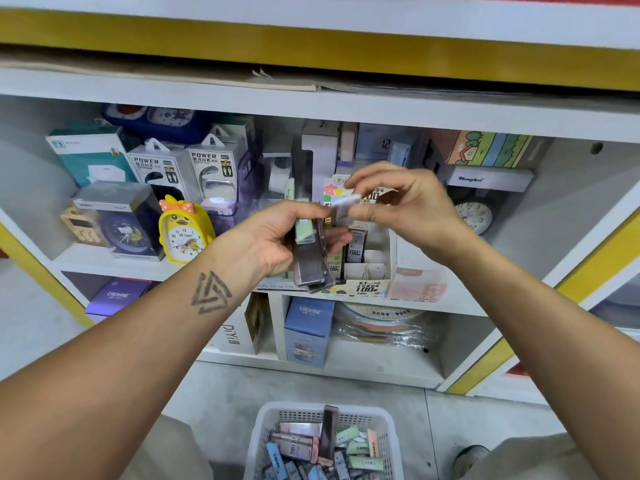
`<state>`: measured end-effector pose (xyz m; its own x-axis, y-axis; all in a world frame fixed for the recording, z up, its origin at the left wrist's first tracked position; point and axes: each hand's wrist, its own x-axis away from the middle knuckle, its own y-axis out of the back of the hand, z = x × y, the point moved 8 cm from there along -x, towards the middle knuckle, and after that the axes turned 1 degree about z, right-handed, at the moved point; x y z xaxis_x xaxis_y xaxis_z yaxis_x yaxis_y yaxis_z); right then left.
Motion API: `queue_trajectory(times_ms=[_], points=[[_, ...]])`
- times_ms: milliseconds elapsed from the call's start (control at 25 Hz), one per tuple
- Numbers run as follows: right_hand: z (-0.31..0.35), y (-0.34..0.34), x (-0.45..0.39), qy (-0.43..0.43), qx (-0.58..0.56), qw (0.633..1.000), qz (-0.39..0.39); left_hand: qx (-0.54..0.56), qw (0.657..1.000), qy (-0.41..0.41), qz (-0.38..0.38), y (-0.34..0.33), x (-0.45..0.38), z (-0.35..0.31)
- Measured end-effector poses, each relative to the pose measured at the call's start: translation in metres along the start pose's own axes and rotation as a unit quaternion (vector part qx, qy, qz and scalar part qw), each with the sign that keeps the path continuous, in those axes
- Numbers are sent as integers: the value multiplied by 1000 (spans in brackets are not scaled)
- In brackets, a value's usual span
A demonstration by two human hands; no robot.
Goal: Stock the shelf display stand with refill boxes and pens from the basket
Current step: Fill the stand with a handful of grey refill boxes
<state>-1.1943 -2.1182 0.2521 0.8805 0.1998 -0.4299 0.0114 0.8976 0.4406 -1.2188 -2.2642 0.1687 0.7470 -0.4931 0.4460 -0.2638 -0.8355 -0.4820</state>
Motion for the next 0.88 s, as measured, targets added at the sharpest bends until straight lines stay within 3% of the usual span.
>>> queue_trajectory(times_ms=[80, 160, 560, 720, 800, 880], points=[[-9, 19, -1, -39, -20, 995, -84, -26, 1000, 3, -6, 1, 1, 0], [-18, 30, 0, -63, 39, 990, -118, -38, 999, 4, -25, 5, 1, 0], [-49, 1, 9, -93, 202, 975, -22, -52, 999, -5, -7, 2, 1, -2], [-50, -7, 9, -63, 346, 936, 17, -65, 998, -3, 14, -2, 3, -2], [-42, -4, 6, -78, 251, 965, -1, -75, 997, -1, 35, -8, 4, -1], [-30, -12, 4, -67, 111, 991, 29, -90, 994, 0, 61, -14, 5, 0]])
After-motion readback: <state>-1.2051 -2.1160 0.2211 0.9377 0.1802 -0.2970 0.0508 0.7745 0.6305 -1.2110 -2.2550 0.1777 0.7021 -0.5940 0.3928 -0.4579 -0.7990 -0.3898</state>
